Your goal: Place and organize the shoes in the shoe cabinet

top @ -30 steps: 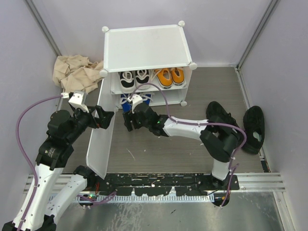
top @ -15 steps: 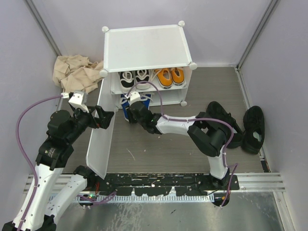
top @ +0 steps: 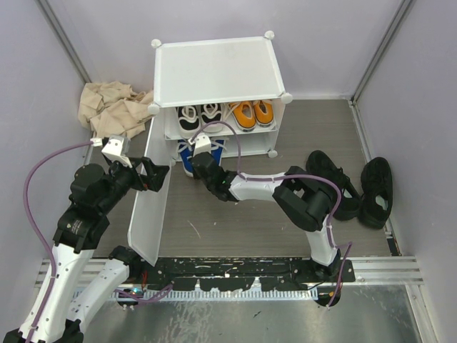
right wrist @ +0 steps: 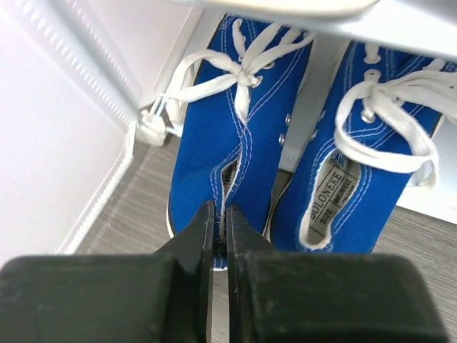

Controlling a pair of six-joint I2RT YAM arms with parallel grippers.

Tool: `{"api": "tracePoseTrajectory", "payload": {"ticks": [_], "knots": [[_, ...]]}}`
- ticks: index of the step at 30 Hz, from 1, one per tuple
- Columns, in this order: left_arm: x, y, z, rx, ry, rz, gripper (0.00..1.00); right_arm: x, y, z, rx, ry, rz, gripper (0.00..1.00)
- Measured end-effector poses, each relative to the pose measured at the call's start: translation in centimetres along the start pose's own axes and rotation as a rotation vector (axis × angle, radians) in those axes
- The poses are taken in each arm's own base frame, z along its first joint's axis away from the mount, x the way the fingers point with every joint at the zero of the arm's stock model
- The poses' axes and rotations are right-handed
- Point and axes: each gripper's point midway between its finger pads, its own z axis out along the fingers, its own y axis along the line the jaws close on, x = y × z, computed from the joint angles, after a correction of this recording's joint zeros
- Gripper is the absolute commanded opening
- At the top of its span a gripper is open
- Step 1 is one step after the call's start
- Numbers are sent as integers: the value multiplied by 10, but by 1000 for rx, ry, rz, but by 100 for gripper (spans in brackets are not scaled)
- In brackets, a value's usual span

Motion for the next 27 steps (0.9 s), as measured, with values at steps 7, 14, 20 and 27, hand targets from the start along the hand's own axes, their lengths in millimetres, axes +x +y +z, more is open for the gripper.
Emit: {"api": "tracePoseTrajectory", "payload": {"ticks": [7,14,20,27], "knots": [[0,0,0,0,0,0,98,-24,-4,10,46,-85,74,1],[0,-1,0,5,-3,0,98,-28,-8,43,56,-169,124,1],[0,-2,0,10,-7,0,98,-25,-8,63,62,-204,121,1],[0,-2,1,13,-8,0,98,-40,-1,77,56,-235,141,1]]}}
